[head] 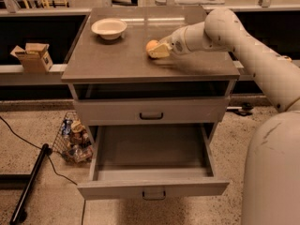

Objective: Place orange into middle drawer

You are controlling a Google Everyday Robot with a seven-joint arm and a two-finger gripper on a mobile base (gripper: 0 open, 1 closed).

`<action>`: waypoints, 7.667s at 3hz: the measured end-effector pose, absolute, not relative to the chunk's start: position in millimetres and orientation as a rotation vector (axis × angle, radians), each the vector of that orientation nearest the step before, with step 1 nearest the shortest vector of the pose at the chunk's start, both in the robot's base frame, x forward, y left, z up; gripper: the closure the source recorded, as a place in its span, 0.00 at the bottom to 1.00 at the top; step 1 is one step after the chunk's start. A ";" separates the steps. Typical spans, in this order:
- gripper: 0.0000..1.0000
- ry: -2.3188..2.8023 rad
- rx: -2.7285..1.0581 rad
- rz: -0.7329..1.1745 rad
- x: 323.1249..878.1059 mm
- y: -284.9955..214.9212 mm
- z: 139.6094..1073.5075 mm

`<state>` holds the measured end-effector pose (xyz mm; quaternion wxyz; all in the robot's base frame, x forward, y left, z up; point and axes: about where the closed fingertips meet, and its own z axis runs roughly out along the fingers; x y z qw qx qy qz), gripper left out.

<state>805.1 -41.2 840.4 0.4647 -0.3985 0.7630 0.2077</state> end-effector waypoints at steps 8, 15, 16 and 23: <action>1.00 1.968 -1.123 0.342 592.4 -84.8 855.8; 1.00 2.299 -0.992 0.538 533.6 12.2 526.4; 1.00 2.291 -0.936 0.607 550.8 28.1 487.3; 0.00 2.200 -0.804 0.864 604.0 20.1 449.2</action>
Offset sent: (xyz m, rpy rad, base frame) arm -0.0566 -0.0407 0.0361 0.0186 -0.0408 -0.0470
